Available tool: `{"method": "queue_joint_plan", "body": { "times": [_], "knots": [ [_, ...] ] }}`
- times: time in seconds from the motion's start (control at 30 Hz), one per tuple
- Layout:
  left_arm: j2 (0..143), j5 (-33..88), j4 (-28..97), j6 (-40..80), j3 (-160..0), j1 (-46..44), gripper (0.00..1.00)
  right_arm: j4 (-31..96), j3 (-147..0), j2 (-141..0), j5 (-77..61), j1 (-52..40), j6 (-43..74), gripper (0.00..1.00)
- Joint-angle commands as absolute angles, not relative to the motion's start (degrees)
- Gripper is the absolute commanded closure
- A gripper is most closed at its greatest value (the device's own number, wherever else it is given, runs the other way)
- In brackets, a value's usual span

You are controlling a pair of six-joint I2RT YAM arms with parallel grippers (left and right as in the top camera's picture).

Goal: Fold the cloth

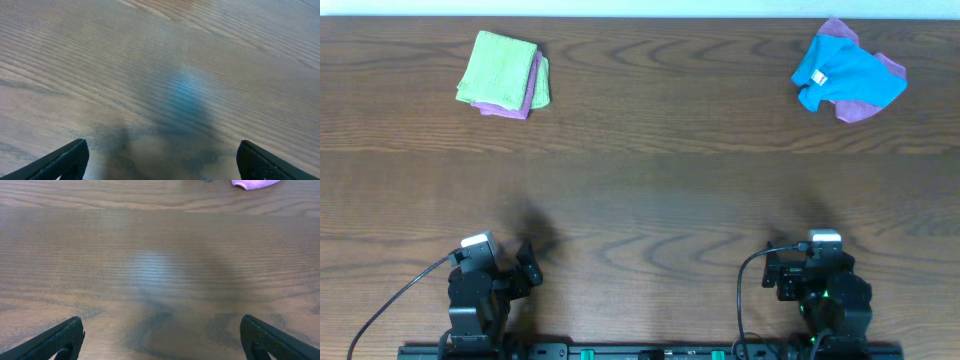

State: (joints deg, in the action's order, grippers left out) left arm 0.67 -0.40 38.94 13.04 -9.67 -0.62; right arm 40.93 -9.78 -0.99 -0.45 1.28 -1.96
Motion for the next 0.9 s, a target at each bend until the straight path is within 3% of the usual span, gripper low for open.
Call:
{"method": "queue_joint_plan", "body": {
  "times": [0.0, 0.63, 0.87],
  "knots": [
    [0.21, -0.58, 39.13, 11.97, -9.04, -0.93, 0.05, 41.3, -9.1, -0.32, -0.86, 2.0, -2.44, 0.01],
    [0.21, -0.56, 39.13, 11.97, -9.04, -0.93, 0.05, 40.03, -9.28, -0.93, 2.46, 2.07, -3.07, 0.01],
    [0.21, -0.56, 39.13, 11.97, -9.04, -0.93, 0.05, 35.57, -18.06, -16.1, 2.52, 6.63, 7.07, 0.01]
  ]
}}
